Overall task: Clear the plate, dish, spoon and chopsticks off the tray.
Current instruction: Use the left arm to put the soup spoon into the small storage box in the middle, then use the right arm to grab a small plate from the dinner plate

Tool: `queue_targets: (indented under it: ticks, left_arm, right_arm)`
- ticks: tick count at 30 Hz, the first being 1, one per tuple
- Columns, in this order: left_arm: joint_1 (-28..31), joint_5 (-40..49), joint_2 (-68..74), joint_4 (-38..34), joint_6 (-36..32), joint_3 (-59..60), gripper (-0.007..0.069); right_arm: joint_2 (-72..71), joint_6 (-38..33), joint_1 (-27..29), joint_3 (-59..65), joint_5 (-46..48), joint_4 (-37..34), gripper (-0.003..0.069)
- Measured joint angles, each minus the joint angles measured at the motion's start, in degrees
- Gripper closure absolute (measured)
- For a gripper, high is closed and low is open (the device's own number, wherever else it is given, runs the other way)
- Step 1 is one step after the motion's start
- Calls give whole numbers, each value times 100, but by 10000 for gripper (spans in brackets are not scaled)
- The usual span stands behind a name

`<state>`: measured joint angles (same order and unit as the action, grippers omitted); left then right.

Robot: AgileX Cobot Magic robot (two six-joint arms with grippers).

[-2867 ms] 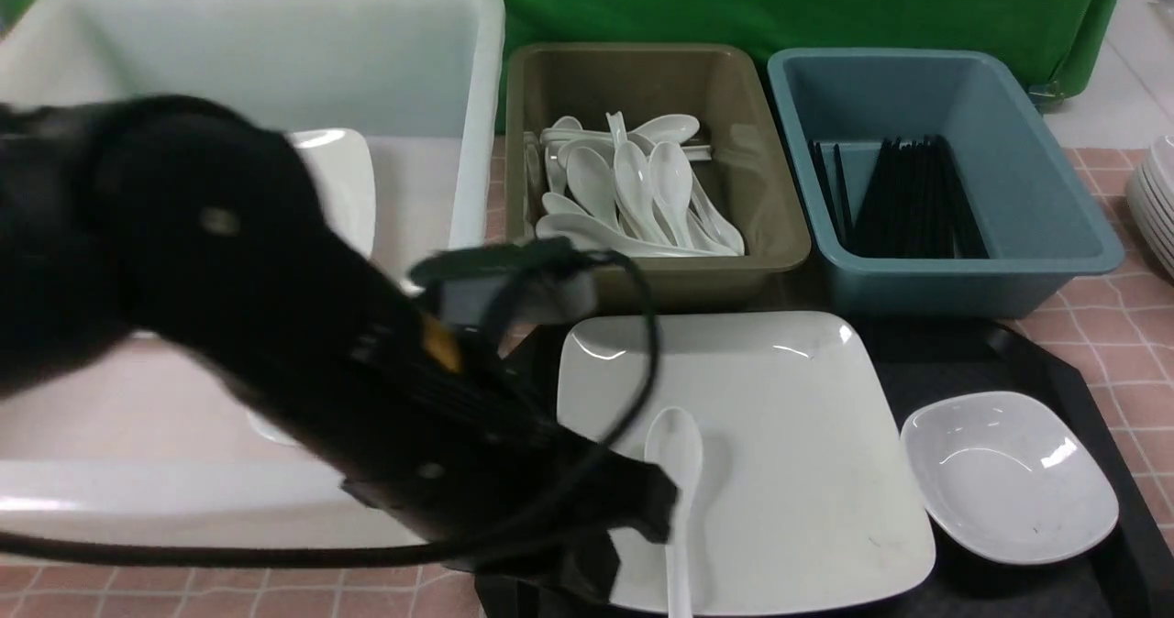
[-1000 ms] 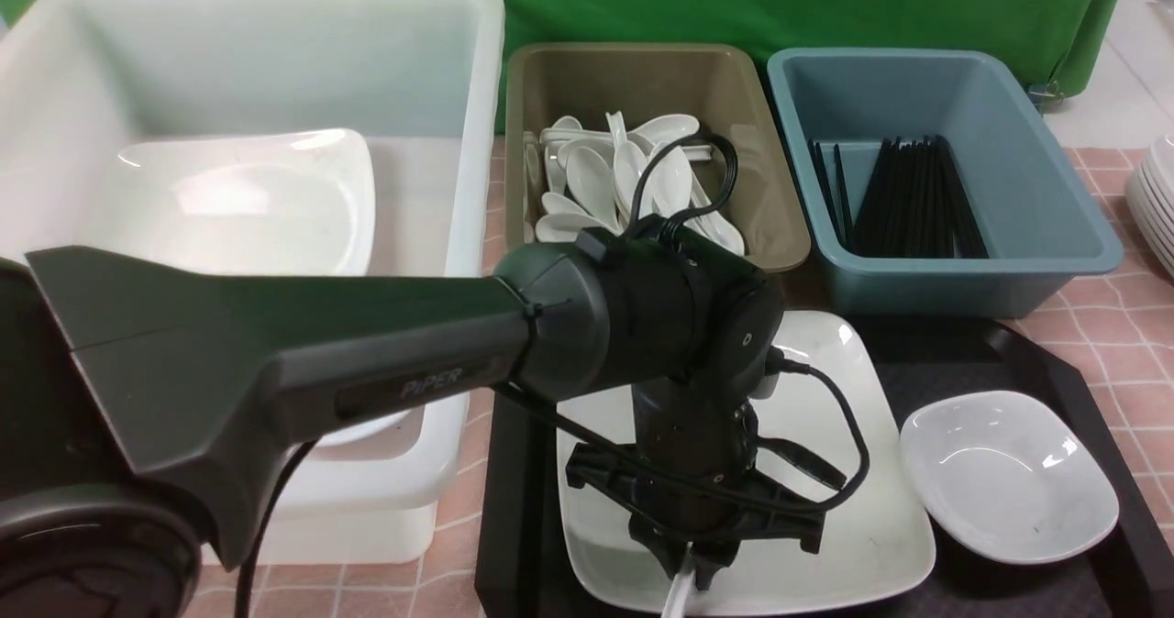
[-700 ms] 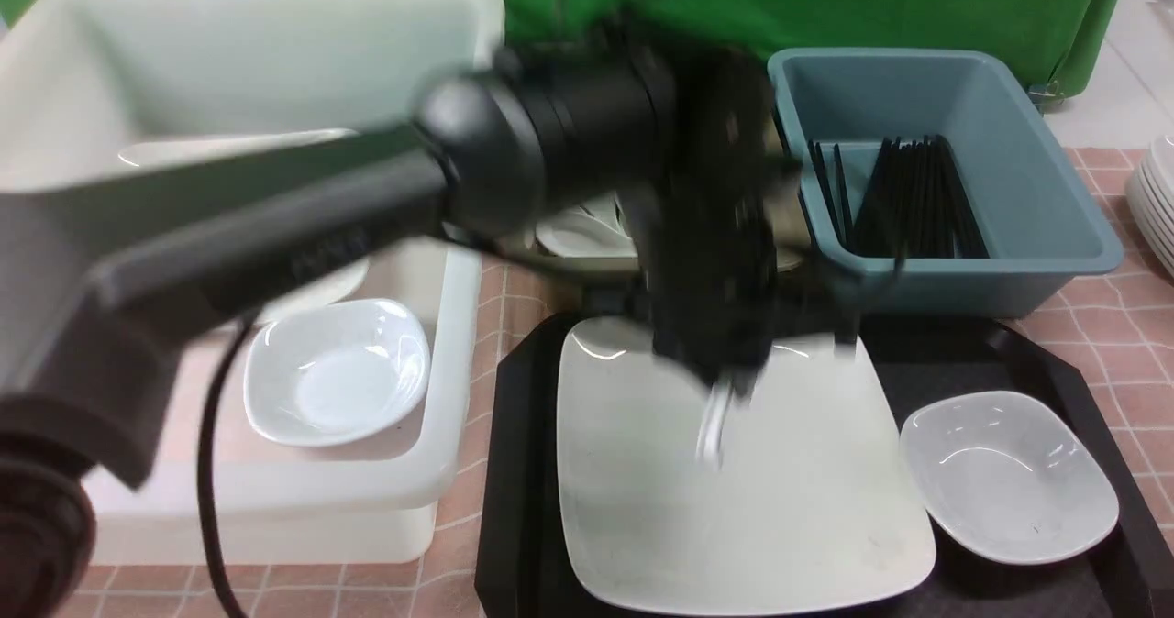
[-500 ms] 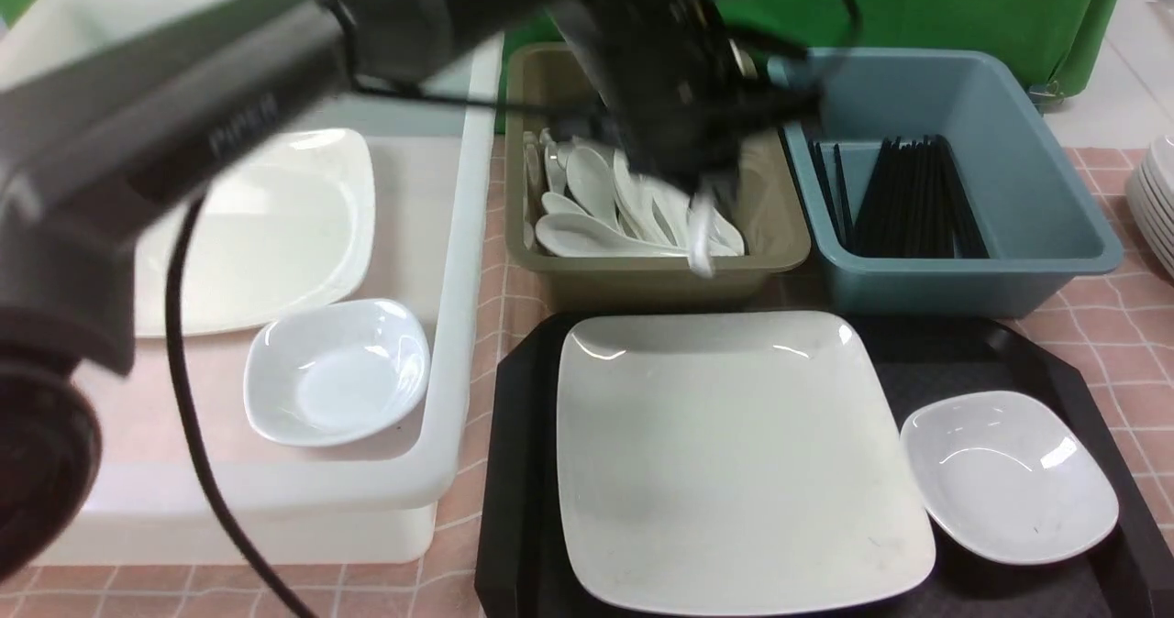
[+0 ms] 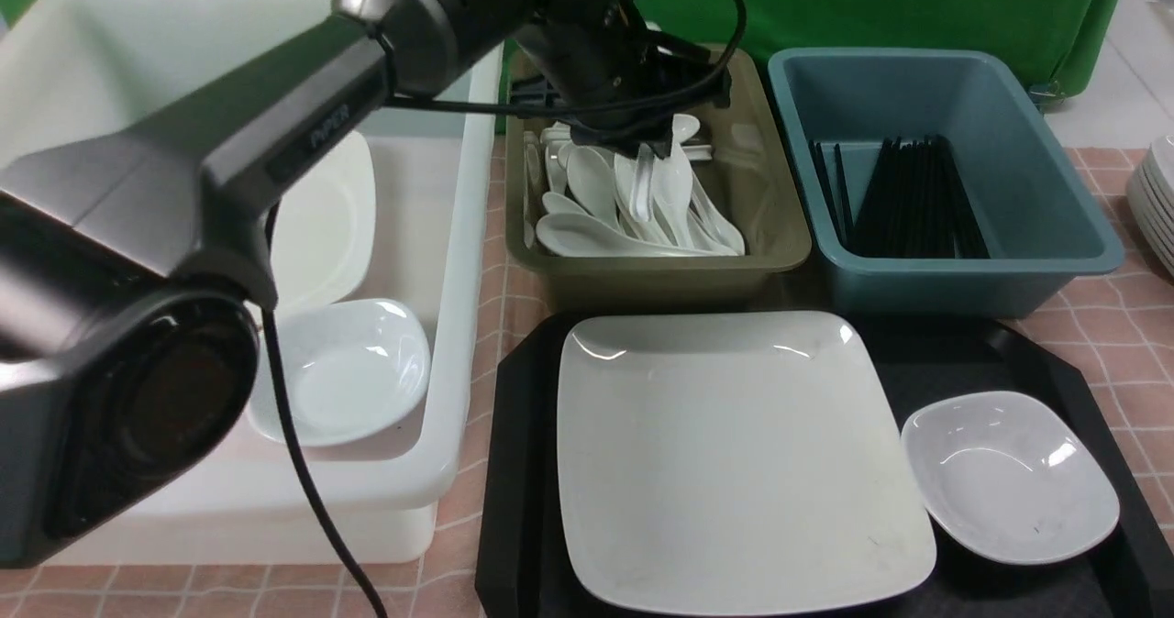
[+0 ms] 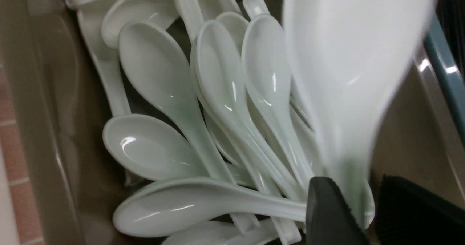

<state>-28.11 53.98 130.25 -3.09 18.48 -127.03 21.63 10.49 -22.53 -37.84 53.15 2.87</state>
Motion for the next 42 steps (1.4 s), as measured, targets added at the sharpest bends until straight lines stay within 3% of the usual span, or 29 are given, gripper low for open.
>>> queue_targets:
  ticks: [4,8,14,15,17,22,30,35,38,42]
  left_arm:
    - [0,10,-34,0,-69,0,231]
    - [0,384,-289,5,-161,-104,183]
    - [0,1359,-964,-134,-745,-639,388]
    - [0,1459,-1258,-327,-1099,-691,496]
    - [0,1530,-1694,-619,-1396,-696,589]
    - [-6,1529,-2659,-1297,-1655,-208,624]
    - [-427,1529,-4790,-1847,-1739,3301,625]
    - [-1137,730,-5351,-1901,-1151,6094,622]
    - [-1506,25,-5317,-2003,-861,7094,598]
    - [-1781,-325,-5202,-2123,-696,7456,541]
  right_arm:
    - [0,0,0,0,0,0,460]
    - [0,0,0,0,7,0,460]
    - [0,0,0,0,48,0,460]
    - [0,0,0,0,71,0,460]
    - [0,0,0,0,137,0,460]
    - [0,0,-2,0,371,0,460]
    - [0,0,-2,0,564,0,508]
    - [0,0,-2,0,577,0,629]
    - [0,0,-2,0,577,0,629]
    - [0,0,-2,0,555,0,629]
